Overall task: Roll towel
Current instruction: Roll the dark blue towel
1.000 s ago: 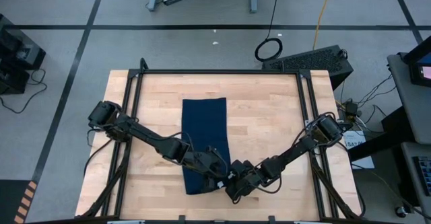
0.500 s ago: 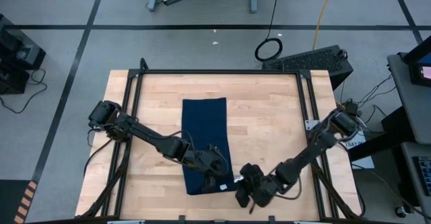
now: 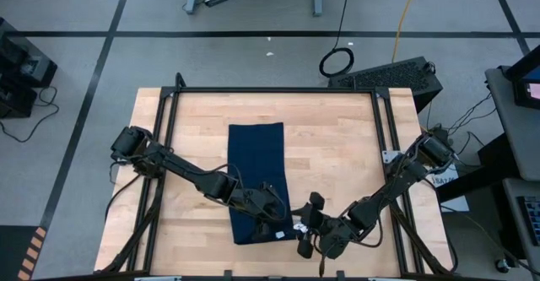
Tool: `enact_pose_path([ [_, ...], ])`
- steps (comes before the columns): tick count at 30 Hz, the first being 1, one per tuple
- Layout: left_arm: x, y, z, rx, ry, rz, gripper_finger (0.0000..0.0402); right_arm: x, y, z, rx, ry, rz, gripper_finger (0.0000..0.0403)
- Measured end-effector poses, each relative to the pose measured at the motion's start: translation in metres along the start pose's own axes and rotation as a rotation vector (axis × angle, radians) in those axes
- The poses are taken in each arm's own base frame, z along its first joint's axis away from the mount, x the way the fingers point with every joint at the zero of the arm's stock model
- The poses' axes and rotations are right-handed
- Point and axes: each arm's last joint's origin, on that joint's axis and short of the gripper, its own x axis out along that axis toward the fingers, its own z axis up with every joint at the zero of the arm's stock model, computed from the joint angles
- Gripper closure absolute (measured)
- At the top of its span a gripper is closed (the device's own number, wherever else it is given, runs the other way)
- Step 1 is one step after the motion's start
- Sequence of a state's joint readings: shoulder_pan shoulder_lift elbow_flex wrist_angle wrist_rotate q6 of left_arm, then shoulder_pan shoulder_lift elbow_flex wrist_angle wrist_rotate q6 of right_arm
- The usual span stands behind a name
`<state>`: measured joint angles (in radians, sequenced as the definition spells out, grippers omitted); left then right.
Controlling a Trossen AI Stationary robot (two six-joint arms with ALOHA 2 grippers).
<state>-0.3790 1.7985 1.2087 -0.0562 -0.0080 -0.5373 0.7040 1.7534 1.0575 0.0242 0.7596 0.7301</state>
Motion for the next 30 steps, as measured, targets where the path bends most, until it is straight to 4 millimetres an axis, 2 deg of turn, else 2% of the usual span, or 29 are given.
enact_pose_path([
  [2, 0.000, 0.000, 0.001, 0.000, -0.008, -0.005, 0.0400, 0.002, 0.000, 0.005, -0.058, -0.002, -0.005, 0.0180],
  [5, 0.000, -0.002, 0.003, 0.000, -0.026, -0.015, 0.0400, 0.006, -0.003, 0.008, -0.155, 0.018, 0.011, 0.0198],
  [17, 0.000, 0.002, 0.004, -0.014, -0.018, -0.013, 0.0396, 0.015, -0.010, 0.012, -0.243, 0.085, 0.070, 0.0344],
  [22, 0.000, 0.003, 0.004, -0.042, -0.014, -0.011, 0.0365, 0.015, -0.010, 0.011, -0.241, 0.087, 0.074, 0.0394],
  [25, -0.002, 0.002, 0.003, -0.068, -0.007, -0.009, 0.0335, 0.015, -0.010, 0.011, -0.224, 0.089, 0.077, 0.0397],
  [30, -0.029, -0.006, 0.001, -0.137, 0.057, 0.045, 0.0281, 0.015, -0.010, 0.011, -0.183, 0.095, 0.076, 0.0401],
])
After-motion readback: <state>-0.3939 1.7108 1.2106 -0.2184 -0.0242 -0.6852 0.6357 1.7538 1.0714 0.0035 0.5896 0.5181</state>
